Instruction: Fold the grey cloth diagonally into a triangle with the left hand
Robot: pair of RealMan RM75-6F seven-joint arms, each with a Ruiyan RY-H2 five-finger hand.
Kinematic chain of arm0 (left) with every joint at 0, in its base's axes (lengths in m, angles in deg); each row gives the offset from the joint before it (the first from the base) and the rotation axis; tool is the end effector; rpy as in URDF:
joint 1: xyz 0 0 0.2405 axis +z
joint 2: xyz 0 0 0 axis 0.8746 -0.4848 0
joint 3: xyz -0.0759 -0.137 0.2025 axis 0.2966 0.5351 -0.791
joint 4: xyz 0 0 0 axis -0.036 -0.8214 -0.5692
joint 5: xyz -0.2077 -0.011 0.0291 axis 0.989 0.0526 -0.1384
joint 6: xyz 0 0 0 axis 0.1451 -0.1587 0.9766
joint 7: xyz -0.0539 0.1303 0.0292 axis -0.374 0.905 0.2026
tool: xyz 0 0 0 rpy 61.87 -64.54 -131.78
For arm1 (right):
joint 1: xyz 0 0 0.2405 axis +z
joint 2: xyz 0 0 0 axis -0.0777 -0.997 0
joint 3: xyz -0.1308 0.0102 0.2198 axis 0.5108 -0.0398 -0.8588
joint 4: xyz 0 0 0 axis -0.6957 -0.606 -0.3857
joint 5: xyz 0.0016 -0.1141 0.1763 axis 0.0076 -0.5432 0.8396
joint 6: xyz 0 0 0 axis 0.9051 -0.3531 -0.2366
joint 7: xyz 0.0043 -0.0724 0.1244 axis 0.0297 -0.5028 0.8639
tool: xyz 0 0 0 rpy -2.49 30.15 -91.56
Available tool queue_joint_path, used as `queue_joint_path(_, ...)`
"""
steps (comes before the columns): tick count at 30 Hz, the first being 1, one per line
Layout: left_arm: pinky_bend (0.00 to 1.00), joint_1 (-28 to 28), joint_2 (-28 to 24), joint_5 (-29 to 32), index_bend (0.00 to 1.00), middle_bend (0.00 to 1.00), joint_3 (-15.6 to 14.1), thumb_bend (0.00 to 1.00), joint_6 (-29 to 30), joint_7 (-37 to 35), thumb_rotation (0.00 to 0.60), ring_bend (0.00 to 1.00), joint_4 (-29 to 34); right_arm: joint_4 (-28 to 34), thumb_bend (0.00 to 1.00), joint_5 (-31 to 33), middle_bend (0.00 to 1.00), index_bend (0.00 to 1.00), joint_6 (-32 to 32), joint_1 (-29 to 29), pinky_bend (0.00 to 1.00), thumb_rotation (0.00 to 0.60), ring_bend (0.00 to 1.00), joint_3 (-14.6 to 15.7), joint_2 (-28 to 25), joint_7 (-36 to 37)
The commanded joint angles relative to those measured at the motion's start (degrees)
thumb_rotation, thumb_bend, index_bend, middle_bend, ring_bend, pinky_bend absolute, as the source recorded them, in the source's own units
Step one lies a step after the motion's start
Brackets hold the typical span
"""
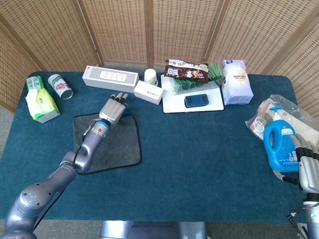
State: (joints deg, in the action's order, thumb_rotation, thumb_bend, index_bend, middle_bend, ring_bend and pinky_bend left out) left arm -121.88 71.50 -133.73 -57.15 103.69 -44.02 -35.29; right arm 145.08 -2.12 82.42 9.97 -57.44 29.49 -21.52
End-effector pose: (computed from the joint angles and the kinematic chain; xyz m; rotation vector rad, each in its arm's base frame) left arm -0.1491 0.4749 -0.0543 -1.9438 -0.4658 -0.4935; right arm -0.3145 -0.2010 0.1802 1.1773 -1.0660 0.9021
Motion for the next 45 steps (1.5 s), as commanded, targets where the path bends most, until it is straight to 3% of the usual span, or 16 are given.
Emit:
queue_joint_path(1,0.21,-0.08,0.35,-0.1,0.4,0.0,-0.02,0.36,0.06,-0.02,0.6,0.0,-0.56,0.03,0.0,-0.03,0.0,0.0,-0.07,0.01,0.0,0.6,0.0,0.07,-0.01,-0.04)
queue_joint_path(9,0.24,-0.17,1.43,-0.87,0.54,0.0,-0.21,0.38,1.37,0.16,0.6,0.01,-2.11,0.05,0.0,-0.17,0.0,0.0,0.01,-0.06,0.0,0.6,0.0,0.1,-0.07,0.22)
queue_joint_path(18,0.27,0.06,1.86,-1.95,0.63,0.0,-0.55,0.38,3.14,0.36,0.6,0.03,-2.62,-0.02,0.0,-0.32,0.0,0.0,-0.09,0.0,0.0,0.6,0.0,0.21,0.01,0.11)
queue_joint_path(24,0.27,0.34,1.65,-2.35,0.65,0.0,-0.61,0.4,3.67,0.19,0.6,0.03,-2.43,0.05,0.0,-0.55,0.0,0.0,-0.12,0.02,0.0,0.6,0.0,0.37,0.07,-0.08)
queue_joint_path(33,0.29,0.4,1.42,-2.51,0.67,0.0,-0.54,0.61,3.66,0.86,0.6,0.03,-2.31,0.12,0.0,-0.77,0.0,0.0,-0.26,0.04,0.0,0.6,0.0,0.52,-0.01,0.05)
queue_joint_path(45,0.31,1.43,0.85,-3.84,0.72,0.0,-1.36,0.63,5.66,1.06,0.6,0.04,-1.07,-0.02,0.0,-0.73,0.0,0.0,-0.54,0.15,0.0,0.6,0.0,0.62,0.02,0.02)
